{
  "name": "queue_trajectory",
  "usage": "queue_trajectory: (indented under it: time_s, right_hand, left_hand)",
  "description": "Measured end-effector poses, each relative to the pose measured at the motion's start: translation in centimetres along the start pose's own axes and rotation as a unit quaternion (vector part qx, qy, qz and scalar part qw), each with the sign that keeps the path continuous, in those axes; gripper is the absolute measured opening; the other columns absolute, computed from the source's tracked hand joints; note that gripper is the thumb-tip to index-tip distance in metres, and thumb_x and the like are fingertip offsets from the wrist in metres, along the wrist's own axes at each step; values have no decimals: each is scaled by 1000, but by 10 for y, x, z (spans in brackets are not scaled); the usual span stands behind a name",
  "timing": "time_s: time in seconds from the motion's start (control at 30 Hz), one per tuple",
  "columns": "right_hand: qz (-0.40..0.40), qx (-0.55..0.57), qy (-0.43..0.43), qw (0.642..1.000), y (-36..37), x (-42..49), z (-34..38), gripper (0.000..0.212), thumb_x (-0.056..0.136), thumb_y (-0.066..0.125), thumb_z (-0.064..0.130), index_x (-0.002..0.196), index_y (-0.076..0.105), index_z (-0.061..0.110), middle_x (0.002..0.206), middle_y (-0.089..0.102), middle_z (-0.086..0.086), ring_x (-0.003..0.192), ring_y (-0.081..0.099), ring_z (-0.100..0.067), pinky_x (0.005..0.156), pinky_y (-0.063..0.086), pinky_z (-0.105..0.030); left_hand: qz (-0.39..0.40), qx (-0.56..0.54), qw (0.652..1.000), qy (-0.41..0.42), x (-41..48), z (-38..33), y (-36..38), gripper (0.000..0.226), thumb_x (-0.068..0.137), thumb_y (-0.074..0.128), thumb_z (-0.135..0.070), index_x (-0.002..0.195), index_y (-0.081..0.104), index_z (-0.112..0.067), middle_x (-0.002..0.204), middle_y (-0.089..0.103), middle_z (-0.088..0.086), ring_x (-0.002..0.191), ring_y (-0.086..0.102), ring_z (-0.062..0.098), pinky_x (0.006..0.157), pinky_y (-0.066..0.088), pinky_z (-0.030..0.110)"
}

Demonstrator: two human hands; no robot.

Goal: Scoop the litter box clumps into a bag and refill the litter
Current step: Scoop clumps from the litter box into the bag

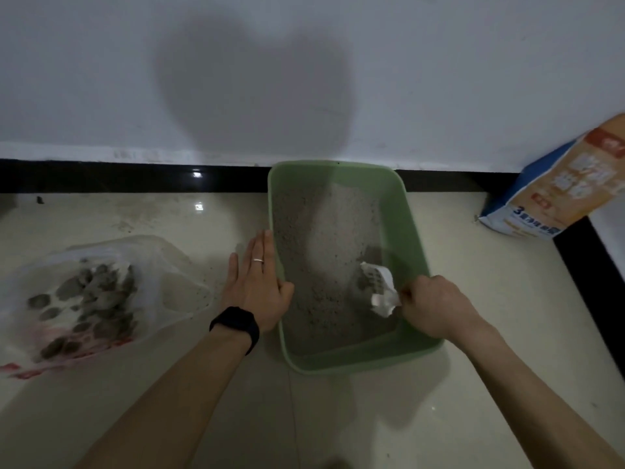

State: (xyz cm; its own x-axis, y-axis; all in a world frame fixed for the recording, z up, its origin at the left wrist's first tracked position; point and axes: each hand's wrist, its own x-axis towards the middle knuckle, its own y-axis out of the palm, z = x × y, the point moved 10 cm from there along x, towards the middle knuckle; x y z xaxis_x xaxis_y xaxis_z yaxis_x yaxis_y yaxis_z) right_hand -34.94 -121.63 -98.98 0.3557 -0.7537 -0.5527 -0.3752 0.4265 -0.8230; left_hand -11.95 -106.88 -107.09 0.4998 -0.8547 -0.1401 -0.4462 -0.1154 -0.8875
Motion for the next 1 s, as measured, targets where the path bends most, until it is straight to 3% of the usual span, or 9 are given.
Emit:
queue_trajectory:
  time_s: [0.13, 0.27, 0.4, 0.5, 0.57, 0.67, 0.8, 0.9, 1.0]
  right_hand:
    - [1, 141, -2, 990, -10, -22, -18, 24, 89, 55, 32, 75, 75, 30, 59, 65, 10, 55, 59, -4, 57, 47, -27]
    - [-6, 83, 40, 996, -23, -24, -41, 19, 87, 56, 36, 88, 74, 31, 70, 68, 6, 67, 65, -15, 72, 57, -35]
    - [34, -4, 63, 997, -21, -12, -52, 19, 79, 59, 44, 77, 72, 30, 73, 69, 6, 68, 66, -15, 66, 55, -30]
    - [98, -26, 51, 994, -3, -1, -53, 35, 76, 65, 56, 63, 73, 24, 61, 70, 11, 54, 64, -7, 60, 50, -26]
    - [156, 11, 24, 987, 9, 2, -50, 47, 65, 63, 70, 60, 74, 25, 57, 69, 14, 41, 57, -1, 59, 46, -25]
    - [194, 151, -23, 969, 24, 1, -38, 46, 52, 60, 70, 63, 76, 29, 64, 73, 10, 41, 55, -1, 61, 47, -25]
    - [160, 219, -32, 962, 50, 4, -34, 38, 80, 65, 52, 69, 76, 17, 60, 70, 11, 48, 57, -12, 49, 43, -19]
    - [108, 255, -44, 960, 66, 4, -16, 41, 92, 59, 42, 66, 70, 13, 44, 53, 12, 41, 49, -3, 46, 39, -17]
    - [60, 278, -55, 957, 82, 6, 23, 38, 99, 53, 35, 68, 69, 19, 44, 55, 15, 45, 51, 4, 46, 35, -14]
  left_hand:
    - [-2, -7, 1000, 2, 0, -1, -2, 87, 89, 36, -40, 151, -18, -13, 162, 0, 9, 149, 6, 21, 120, 2, 46]
    - [-3, 0, 1000, 7, -1, -2, -5, 86, 88, 37, -37, 152, -14, -11, 162, 3, 10, 148, 8, 22, 119, 2, 46]
    - [-1, 5, 1000, 6, -1, -2, -6, 85, 88, 37, -35, 153, -11, -11, 162, 4, 11, 148, 8, 22, 119, 2, 46]
    - [0, 5, 1000, 2, -1, -3, -6, 85, 88, 37, -35, 153, -12, -12, 162, 4, 10, 148, 8, 23, 119, 1, 46]
    - [1, 6, 1000, -2, -1, -2, -5, 85, 88, 37, -35, 153, -13, -13, 162, 4, 10, 148, 9, 24, 120, 1, 46]
    - [5, 8, 1000, -1, -1, 0, -3, 84, 88, 35, -36, 153, -14, -13, 162, 3, 10, 148, 8, 25, 120, 2, 47]
    - [-4, 1, 1000, 8, 0, -2, -3, 83, 89, 36, -35, 153, -13, -11, 162, 4, 11, 148, 8, 24, 120, 4, 47]
    - [3, -3, 1000, 11, 0, -3, -1, 83, 91, 34, -35, 152, -16, -12, 162, 3, 12, 148, 8, 25, 120, 4, 47]
    - [3, -3, 1000, 8, 0, -3, -3, 85, 91, 38, -35, 151, -18, -12, 162, 2, 12, 148, 9, 25, 120, 3, 46]
